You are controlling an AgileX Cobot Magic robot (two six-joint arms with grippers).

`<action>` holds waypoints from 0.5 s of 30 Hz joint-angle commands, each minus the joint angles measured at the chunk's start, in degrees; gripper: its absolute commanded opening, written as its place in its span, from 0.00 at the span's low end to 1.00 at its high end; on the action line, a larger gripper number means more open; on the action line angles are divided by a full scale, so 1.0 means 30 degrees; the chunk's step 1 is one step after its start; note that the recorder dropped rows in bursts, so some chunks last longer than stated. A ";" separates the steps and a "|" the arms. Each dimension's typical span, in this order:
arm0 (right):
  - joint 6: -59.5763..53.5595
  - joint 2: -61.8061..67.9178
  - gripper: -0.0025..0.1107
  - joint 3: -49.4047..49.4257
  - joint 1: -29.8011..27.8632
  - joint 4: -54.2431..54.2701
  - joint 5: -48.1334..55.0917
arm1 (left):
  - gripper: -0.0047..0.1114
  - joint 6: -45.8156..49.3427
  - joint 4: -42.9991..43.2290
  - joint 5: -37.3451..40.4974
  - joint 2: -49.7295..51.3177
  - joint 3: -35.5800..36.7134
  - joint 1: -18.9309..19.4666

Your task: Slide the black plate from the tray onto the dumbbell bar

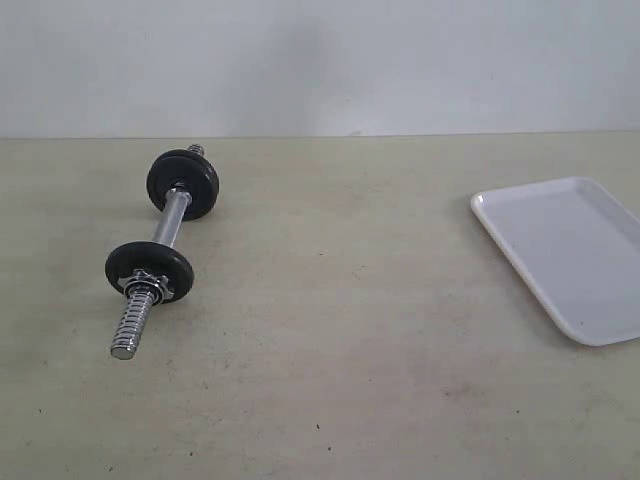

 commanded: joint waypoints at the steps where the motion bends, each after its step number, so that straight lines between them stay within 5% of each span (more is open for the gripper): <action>1: 0.0019 -0.0082 0.02 0.0000 -0.0024 -0.0004 -0.0227 | 0.08 0.0142 -0.0159 -0.0072 -0.1561 0.0092 0.3205; 12: 0.0019 -0.0082 0.02 0.0000 -0.0024 -0.0004 -0.0227 | 0.08 -0.2737 -0.0159 0.0008 -0.1884 0.0092 1.1196; 15: 0.0019 -0.0082 0.02 0.0000 -0.0024 -0.0004 -0.0227 | 0.08 -0.2773 -0.0159 0.0192 -0.1884 0.0092 1.1553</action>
